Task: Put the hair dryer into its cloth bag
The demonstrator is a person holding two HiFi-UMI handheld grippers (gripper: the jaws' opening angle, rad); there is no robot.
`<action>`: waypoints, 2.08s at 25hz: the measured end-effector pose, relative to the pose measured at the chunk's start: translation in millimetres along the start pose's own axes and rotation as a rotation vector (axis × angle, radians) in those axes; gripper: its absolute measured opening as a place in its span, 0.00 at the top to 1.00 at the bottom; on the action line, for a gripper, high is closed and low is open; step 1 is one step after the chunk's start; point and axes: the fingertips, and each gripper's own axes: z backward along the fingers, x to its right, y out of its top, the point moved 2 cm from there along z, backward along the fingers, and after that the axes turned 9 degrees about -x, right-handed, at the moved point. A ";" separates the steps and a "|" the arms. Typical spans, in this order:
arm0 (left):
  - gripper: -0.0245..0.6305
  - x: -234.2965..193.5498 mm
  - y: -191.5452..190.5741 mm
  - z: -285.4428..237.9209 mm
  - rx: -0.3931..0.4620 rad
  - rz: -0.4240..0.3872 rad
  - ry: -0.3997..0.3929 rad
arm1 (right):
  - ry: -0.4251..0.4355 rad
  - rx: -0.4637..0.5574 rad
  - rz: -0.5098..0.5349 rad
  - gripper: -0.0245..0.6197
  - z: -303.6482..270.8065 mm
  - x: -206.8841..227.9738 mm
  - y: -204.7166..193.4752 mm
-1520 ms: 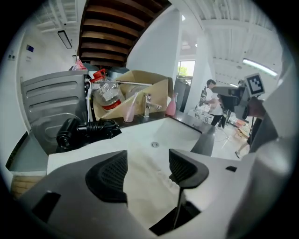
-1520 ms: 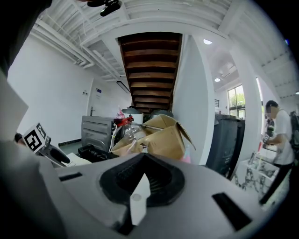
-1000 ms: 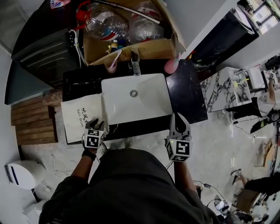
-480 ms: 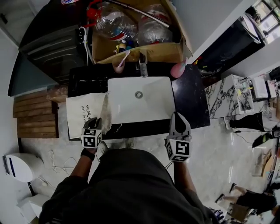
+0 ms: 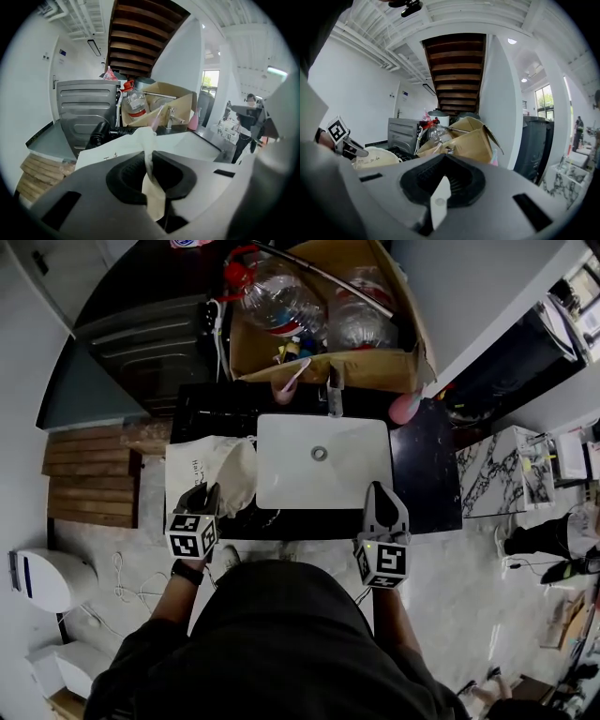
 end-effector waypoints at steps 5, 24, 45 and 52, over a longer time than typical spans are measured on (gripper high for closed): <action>0.91 -3.8 -7.9 0.3 -0.015 0.000 0.006 | 0.044 0.026 0.017 0.96 -8.3 -12.3 8.2; 0.91 -3.2 -22.1 0.5 -0.018 0.025 -0.004 | 0.340 0.123 0.129 0.48 -33.2 -59.8 53.4; 0.91 4.8 -32.5 -2.0 -0.017 0.059 0.029 | 0.540 0.018 0.683 0.48 -144.9 -137.0 53.0; 0.91 7.0 -34.6 -3.4 -0.026 0.068 0.028 | 0.616 -0.049 0.780 0.48 -200.9 -177.9 47.9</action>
